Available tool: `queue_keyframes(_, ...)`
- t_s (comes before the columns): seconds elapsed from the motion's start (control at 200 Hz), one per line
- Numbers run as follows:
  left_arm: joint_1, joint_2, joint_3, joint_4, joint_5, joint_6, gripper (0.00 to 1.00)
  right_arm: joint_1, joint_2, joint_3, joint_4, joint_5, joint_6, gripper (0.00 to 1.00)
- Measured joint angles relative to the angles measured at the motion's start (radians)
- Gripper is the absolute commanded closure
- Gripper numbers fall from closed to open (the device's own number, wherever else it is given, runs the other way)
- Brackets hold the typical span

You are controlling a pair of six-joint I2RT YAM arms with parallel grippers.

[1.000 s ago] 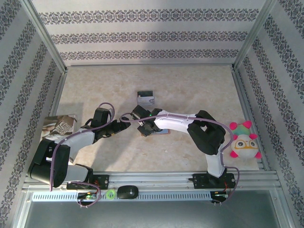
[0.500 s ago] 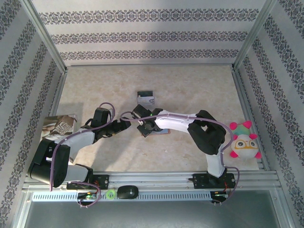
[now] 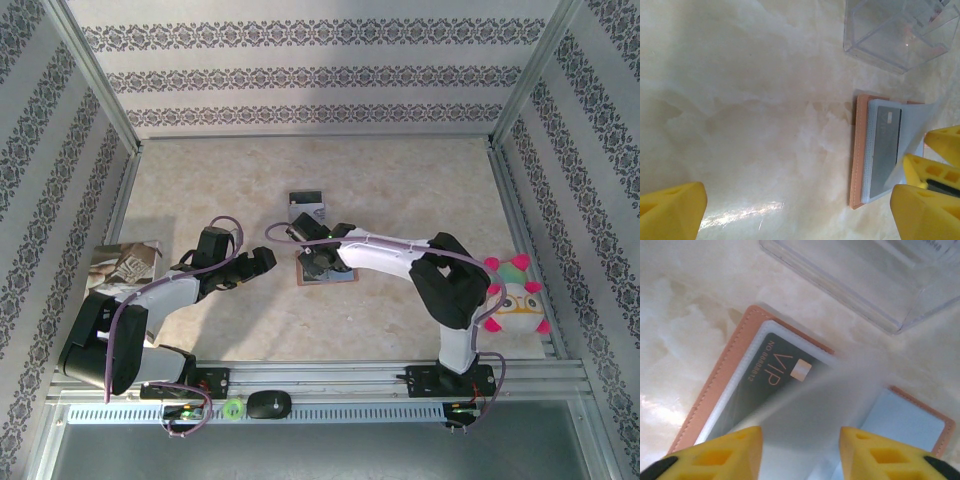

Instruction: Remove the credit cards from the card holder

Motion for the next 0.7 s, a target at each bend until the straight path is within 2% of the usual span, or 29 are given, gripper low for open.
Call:
queue_keyframes(0.245,0.000,-0.002,0.000,0.000,-0.008,0.002,0.05,0.013,-0.032,0.005,0.009,-0.038,0.001,0.49)
queue_keyframes(0.7,0.000,-0.002,0.000,0.000,-0.008,0.003,0.05,0.019,0.055,0.033,-0.022,-0.076,0.000,0.47)
